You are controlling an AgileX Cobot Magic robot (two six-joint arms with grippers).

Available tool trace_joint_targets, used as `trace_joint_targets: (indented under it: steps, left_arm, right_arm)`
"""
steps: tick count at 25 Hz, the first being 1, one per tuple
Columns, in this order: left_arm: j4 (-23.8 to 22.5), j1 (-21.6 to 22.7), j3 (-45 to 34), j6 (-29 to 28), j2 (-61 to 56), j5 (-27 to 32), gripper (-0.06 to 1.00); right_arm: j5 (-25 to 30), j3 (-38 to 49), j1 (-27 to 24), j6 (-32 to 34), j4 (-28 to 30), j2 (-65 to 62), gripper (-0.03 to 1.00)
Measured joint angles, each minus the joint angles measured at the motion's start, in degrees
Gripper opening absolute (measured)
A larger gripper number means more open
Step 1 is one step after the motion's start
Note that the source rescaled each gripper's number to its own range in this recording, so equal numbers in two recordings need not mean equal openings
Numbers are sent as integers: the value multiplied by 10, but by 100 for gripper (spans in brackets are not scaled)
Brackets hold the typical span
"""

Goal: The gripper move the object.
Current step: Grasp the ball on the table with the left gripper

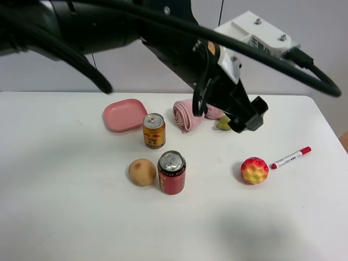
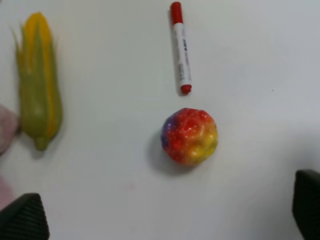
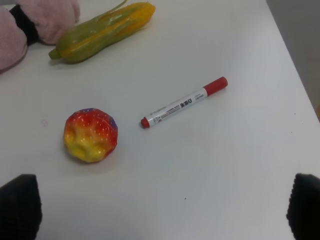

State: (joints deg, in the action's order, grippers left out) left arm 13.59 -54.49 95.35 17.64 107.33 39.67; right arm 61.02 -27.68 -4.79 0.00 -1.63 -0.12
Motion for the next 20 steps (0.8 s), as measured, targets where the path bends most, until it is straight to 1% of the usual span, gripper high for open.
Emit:
trace_joint_targets:
  steps: [5, 8, 13, 17, 20]
  left_arm:
    - [4, -17, 0, 1, 68, -48, 100]
    - [4, -24, 0, 13, 108, -80, 100]
    - [4, -39, 0, 28, 148, -114, 100]
    - [5, -52, 0, 26, 163, -141, 100]
    - [6, -52, 0, 5, 175, -149, 100]
  right_arm:
    - [0, 0, 0, 0, 0, 0, 100]
    - [0, 0, 0, 0, 0, 0, 100]
    - [0, 0, 0, 0, 0, 0, 100]
    - [0, 0, 0, 0, 0, 0, 100]
    - [0, 0, 0, 0, 0, 0, 100]
